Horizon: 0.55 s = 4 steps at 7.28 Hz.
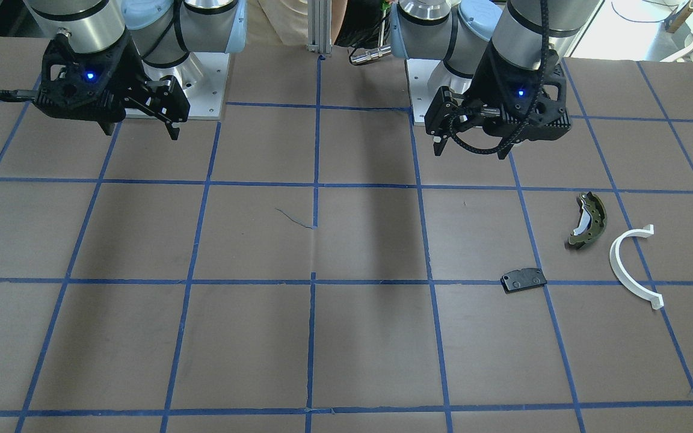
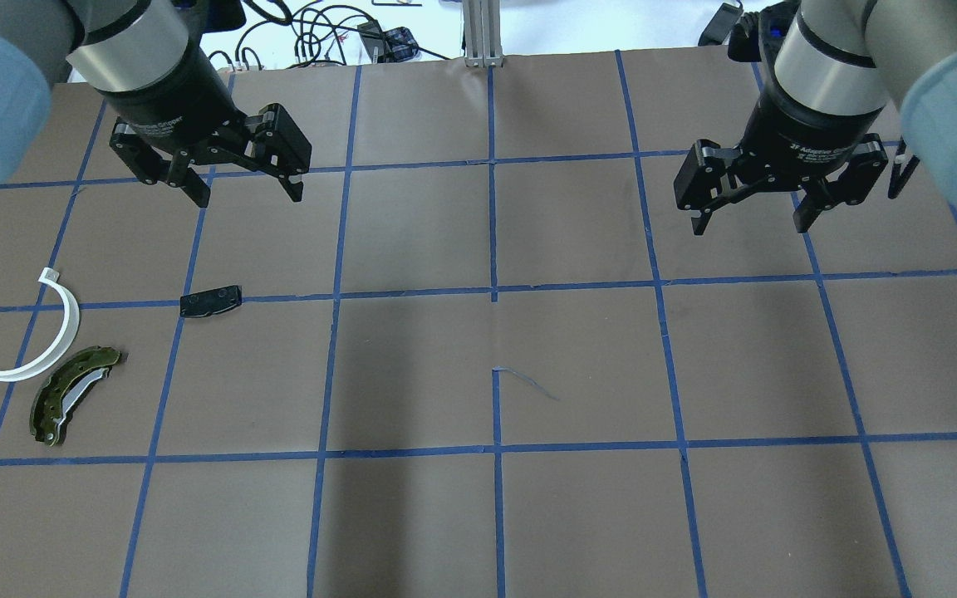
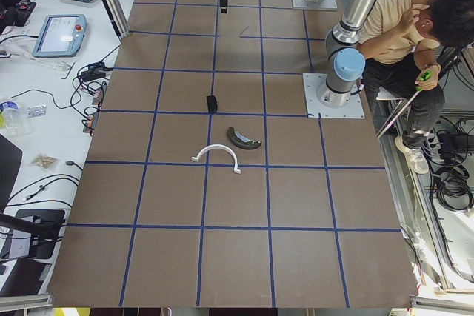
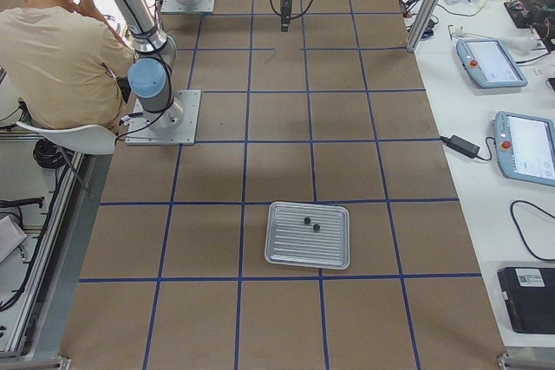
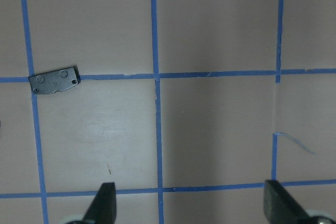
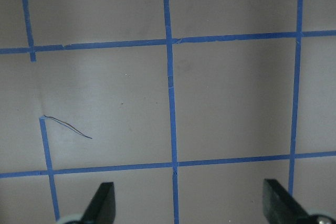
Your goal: Place bearing gear from tray to pile
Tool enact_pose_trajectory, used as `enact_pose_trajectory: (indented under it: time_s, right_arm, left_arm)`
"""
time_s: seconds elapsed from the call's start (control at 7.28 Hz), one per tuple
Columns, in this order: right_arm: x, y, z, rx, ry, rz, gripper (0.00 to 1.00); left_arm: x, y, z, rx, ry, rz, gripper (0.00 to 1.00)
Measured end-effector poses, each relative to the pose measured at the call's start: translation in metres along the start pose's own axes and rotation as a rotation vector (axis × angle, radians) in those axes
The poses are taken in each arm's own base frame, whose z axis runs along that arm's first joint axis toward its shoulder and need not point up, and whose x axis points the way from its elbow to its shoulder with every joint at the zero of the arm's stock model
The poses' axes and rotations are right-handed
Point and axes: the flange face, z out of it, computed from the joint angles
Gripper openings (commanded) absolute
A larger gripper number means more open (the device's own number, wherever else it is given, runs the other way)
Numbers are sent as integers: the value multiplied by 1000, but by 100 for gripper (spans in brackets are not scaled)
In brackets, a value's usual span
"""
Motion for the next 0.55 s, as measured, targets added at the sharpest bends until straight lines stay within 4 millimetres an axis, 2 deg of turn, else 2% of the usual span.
enact_pose_trajectory:
  time_s: [0.55]
  right_arm:
    - [0,-1,2,-4,-7,3,100]
  left_arm:
    - [0,0,0,0,0,2,100]
